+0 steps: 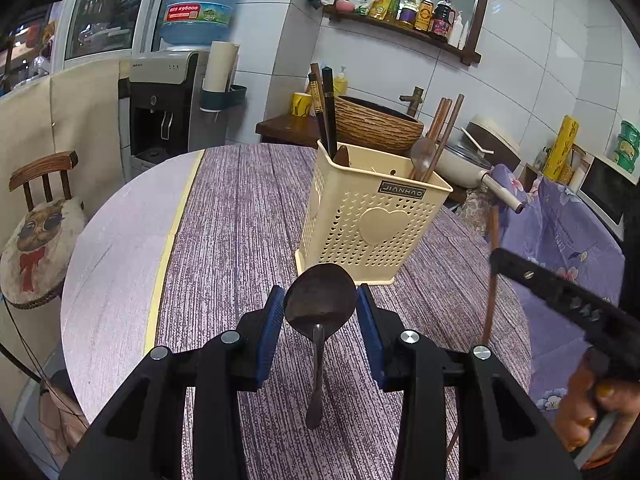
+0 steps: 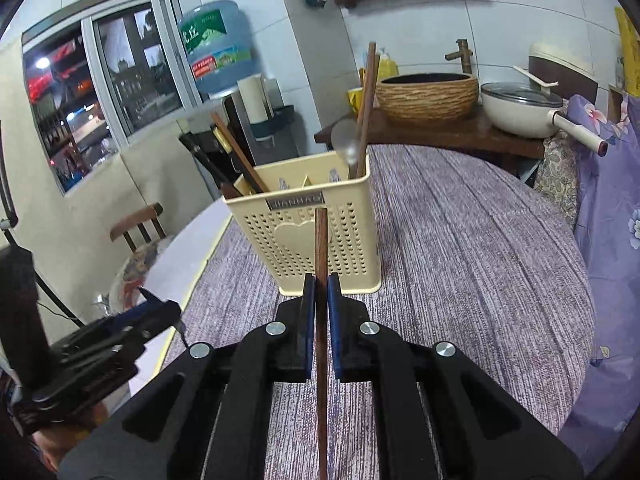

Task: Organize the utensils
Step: 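Lift the metal spoon and wooden chopstick and carry both toward the cream holder, then lower the spoon and chopstick into the holder and open both tools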

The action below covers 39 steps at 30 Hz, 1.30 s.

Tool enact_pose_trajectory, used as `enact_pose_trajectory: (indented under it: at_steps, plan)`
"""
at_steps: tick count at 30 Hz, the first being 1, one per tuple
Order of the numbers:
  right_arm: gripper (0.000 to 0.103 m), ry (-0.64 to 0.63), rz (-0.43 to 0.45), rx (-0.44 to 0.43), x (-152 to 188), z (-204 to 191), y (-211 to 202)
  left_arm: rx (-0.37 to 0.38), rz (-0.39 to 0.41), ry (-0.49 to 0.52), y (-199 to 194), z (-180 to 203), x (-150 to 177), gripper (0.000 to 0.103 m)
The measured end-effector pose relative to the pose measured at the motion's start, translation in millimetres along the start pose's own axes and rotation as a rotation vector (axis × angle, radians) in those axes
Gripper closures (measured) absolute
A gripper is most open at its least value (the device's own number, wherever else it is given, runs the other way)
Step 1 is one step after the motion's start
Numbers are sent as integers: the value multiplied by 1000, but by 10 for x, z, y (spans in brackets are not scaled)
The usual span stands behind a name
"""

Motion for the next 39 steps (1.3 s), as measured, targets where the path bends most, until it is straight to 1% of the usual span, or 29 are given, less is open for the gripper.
enact_pose_trajectory:
  at_steps: [4,14,20,28,32,35,39]
  plan:
    - [96,-5,13,-10,-29,-25,-148,3,2,7,-23,37,7,66]
    - [96,-14,25,-39,-90,-104,-281,15,14,-2,-85,32,-66,66]
    - [96,-28,57,-43,-243,-123,-390,39,17,-6,-91,89,-138,66]
    - [96,-53,81,-47,-465,-200,-389,75,10,0,-40,201,-287,66]
    - [96,-67,103,-59,-724,-276,-410,95,21,2,-19,283,-521,66]
    - [96,-87,116,-61,-980,-309,-423,102,49,10,-7,364,-816,66]
    - [96,-94,135,-46,-1398,-334,-416,94,103,25,19,485,-1301,66]
Point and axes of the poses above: each gripper's, at about its wrist camera, not at the fingertips, and y roughly the way its jaws point, z to its right, x to its underside, the point moved 8 cm from there along y, roughly the way its jaws point, and after that the axes turned 7 degrees about z, right-handed, at the moved point
